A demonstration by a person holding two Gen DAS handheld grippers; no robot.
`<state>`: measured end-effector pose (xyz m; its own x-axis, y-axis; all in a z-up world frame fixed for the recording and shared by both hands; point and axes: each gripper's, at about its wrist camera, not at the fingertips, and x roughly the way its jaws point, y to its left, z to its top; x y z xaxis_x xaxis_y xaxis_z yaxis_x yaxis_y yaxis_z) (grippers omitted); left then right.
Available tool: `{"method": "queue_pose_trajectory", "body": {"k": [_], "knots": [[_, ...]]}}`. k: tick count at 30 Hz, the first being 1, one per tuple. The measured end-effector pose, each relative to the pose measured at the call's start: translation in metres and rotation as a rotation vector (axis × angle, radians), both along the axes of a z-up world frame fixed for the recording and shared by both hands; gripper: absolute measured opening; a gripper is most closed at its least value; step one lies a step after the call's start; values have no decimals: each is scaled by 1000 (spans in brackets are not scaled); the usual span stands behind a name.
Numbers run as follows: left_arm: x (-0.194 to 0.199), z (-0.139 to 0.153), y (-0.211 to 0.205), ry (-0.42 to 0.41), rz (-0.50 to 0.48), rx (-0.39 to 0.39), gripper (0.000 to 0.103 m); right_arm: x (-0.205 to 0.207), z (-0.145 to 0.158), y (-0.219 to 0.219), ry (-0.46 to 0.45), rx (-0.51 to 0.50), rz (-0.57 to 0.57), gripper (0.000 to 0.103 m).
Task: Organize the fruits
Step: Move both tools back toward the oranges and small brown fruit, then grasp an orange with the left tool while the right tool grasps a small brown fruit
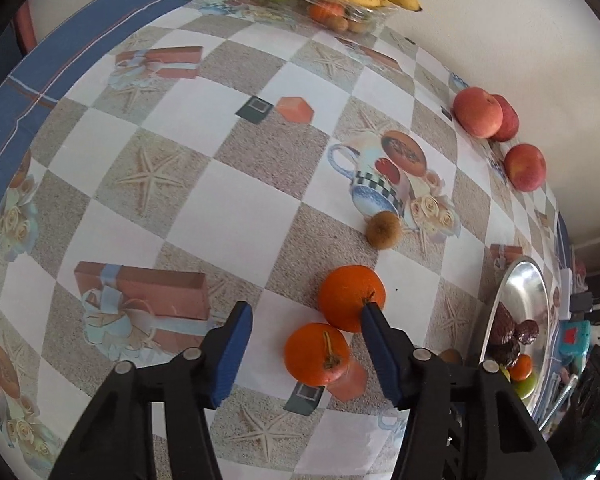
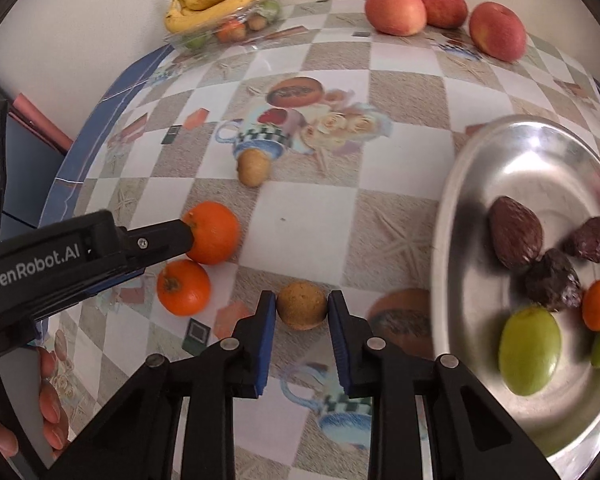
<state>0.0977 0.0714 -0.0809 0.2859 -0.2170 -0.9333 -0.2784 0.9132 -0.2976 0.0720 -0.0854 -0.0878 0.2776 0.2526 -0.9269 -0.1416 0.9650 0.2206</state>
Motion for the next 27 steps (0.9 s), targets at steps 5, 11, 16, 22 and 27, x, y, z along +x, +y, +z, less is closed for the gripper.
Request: {"method": "queue_pose_trajectory", "body": {"k": [5, 11, 16, 22, 27], "knots": [[-1, 1, -8, 3, -38, 22, 57, -1, 0, -10, 12, 9, -25, 28], [-1, 4, -16, 3, -86, 74, 57, -2, 1, -10, 17, 17, -18, 28], [-2, 6, -24, -8, -131, 119, 57, -2, 1, -12, 21, 22, -21, 28], [-2, -1, -23, 18, -125, 127, 43, -3, 3, -13, 23, 27, -27, 28], [-3, 1, -19, 9, -100, 80, 36, -3, 6, -14, 19, 34, -23, 28]]}}
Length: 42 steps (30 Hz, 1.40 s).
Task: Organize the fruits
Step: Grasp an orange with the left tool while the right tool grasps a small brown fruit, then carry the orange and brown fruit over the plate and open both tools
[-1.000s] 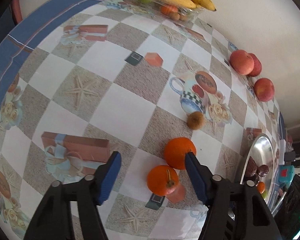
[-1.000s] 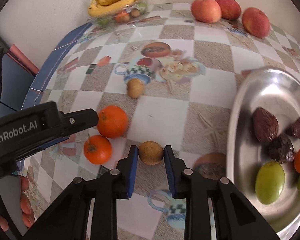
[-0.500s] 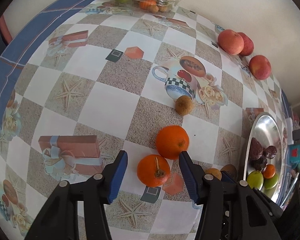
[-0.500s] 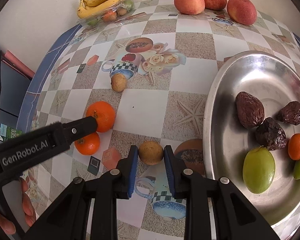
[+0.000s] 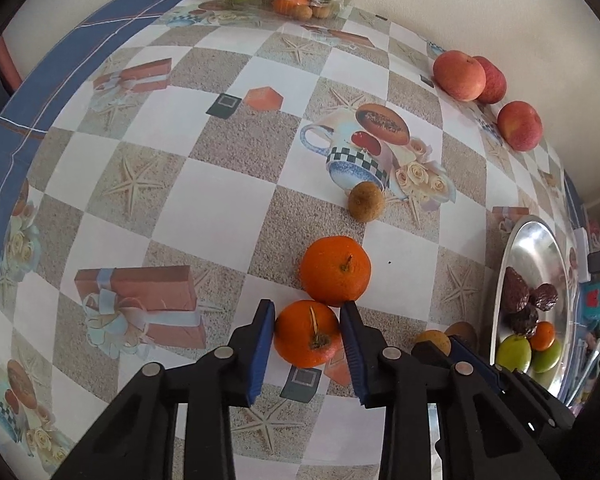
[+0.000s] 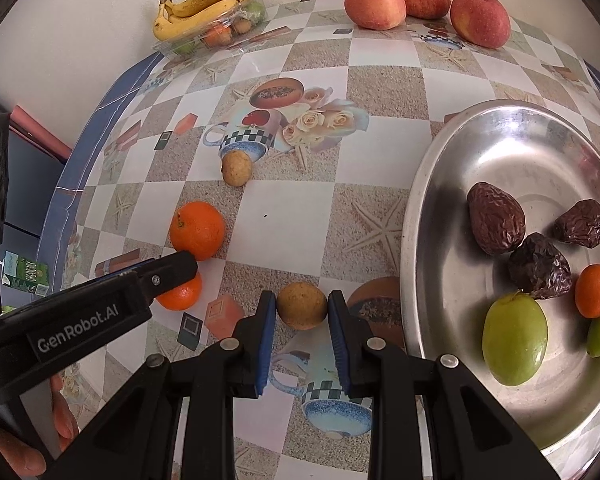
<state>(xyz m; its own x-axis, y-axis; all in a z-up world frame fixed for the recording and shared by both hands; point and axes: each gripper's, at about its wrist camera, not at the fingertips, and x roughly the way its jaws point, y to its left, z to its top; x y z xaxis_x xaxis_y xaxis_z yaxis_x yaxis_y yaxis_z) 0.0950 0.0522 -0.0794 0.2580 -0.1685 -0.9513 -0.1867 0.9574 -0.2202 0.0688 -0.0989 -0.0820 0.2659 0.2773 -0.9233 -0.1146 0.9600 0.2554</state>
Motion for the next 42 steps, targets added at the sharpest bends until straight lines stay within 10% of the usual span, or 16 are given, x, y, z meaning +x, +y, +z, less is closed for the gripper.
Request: {"method": "queue_pose_trajectory", "body": {"k": [19, 42], "knots": [[3, 45, -27, -161, -63, -52, 36, 3, 39, -48, -96, 43, -123, 28], [-15, 55, -148, -288, -407, -95, 36, -7, 45, -176, -123, -50, -487, 28]]}}
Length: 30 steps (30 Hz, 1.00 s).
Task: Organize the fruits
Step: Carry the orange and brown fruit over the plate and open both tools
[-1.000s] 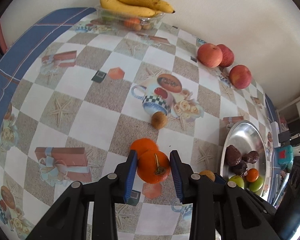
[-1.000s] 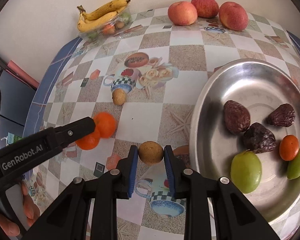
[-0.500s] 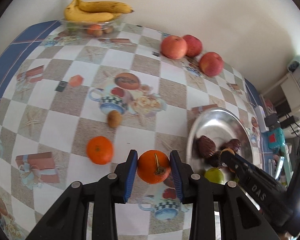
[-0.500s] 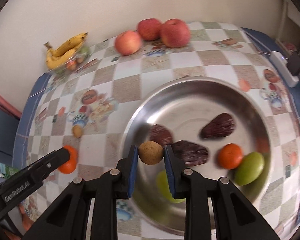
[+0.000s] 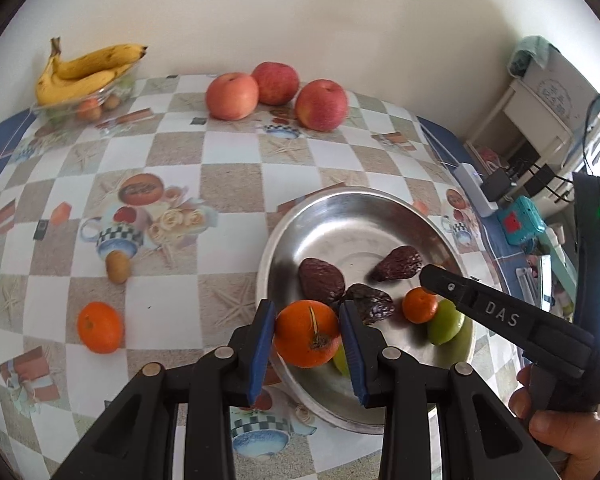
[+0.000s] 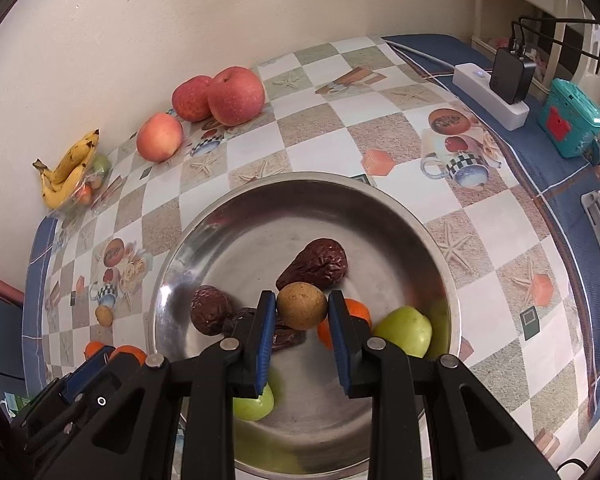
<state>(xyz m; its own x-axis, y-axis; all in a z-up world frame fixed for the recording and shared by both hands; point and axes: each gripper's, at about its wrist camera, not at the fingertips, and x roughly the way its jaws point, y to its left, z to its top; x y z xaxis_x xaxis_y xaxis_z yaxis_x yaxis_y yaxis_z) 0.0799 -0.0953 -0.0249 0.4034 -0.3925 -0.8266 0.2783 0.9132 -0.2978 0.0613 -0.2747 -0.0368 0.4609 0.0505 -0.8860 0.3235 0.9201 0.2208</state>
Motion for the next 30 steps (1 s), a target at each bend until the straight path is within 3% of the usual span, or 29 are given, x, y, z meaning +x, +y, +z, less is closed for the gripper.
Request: {"method": "queue_pose_trajectory", "body": {"k": [8, 20, 24, 28, 30], "knots": [[1, -1, -3, 7, -18, -24, 38, 2, -2, 4, 10, -6, 15, 28], [5, -8, 8, 38, 30, -17, 38, 2, -4, 4, 18, -2, 18, 28], [9, -13, 19, 64, 84, -9, 50, 3, -5, 6, 23, -4, 26, 28], [12, -14, 33, 65, 141, 10, 50, 4, -5, 11, 28, -14, 43, 28], [13, -14, 40, 65, 171, 23, 55, 4, -6, 15, 29, -21, 56, 28]]}}
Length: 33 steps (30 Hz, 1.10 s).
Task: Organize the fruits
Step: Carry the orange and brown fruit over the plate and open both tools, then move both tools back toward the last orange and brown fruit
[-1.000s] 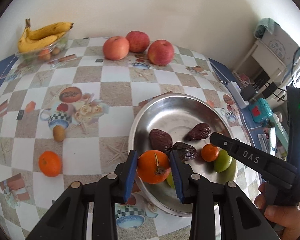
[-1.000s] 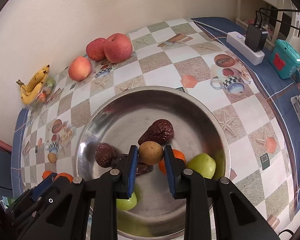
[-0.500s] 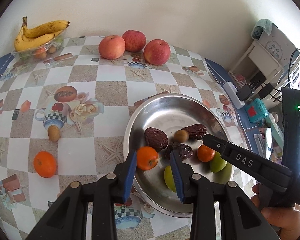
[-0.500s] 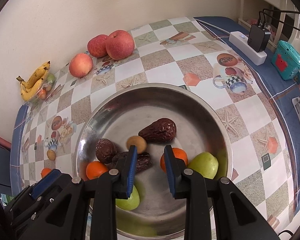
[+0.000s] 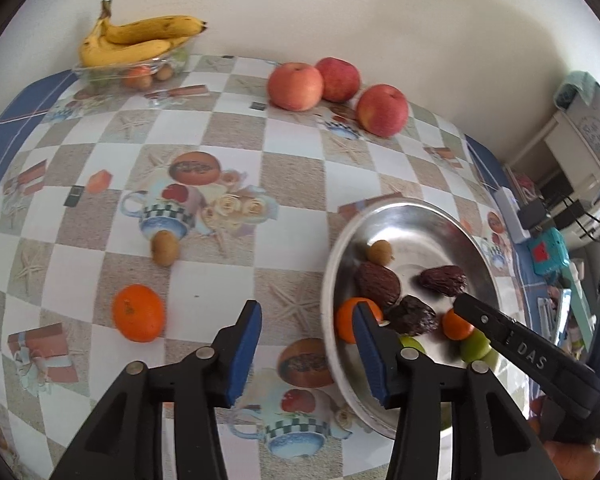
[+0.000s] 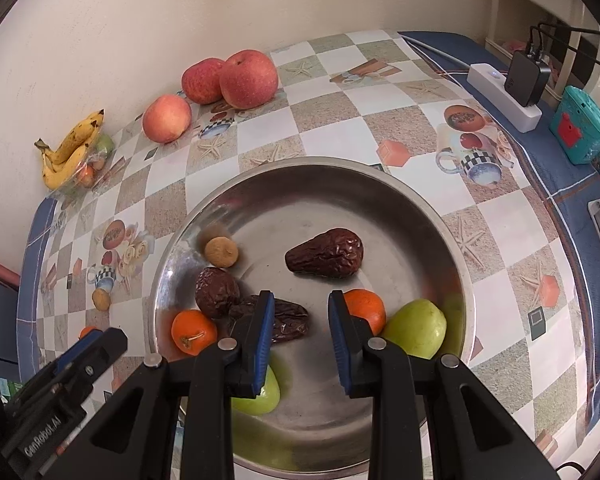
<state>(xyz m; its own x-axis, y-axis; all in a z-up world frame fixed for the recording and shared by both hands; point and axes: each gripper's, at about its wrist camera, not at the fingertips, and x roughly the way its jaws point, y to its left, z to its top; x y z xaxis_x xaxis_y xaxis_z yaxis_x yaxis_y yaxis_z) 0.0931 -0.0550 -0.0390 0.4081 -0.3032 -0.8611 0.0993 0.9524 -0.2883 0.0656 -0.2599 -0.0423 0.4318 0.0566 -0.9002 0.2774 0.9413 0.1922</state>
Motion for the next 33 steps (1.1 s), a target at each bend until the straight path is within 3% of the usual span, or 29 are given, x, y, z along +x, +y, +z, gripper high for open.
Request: {"method": "queue_pose_trajectory", "body": {"k": [8, 15, 16, 17, 18, 20, 22, 25, 30, 32, 33], "knots": [[6, -5, 36, 31, 156, 60, 58, 2, 3, 24, -5, -22, 81, 28], [7, -2, 54, 22, 220, 87, 58, 3, 4, 34, -5, -35, 115, 28], [7, -3, 54, 23, 223, 91, 60, 3, 4, 34, -5, -37, 117, 28], [7, -3, 54, 24, 226, 97, 69, 3, 3, 34, -5, -38, 117, 29], [7, -4, 55, 26, 229, 108, 80, 4, 3, 35, -4, -41, 119, 31], [7, -6, 54, 29, 229, 126, 84, 4, 1, 36, -2, -52, 120, 58], [7, -7, 54, 33, 231, 137, 86, 4, 0, 37, -1, -56, 126, 60], [7, -8, 55, 29, 241, 158, 103, 4, -1, 39, 0, -84, 136, 71], [7, -7, 58, 20, 254, 177, 103, 5, -3, 43, 2, -103, 149, 72], [8, -7, 60, 21, 260, 189, 103, 5, -4, 44, 2, -117, 156, 90], [8, -8, 60, 22, 262, 195, 103, 4, -4, 45, 0, -124, 157, 92]]}}
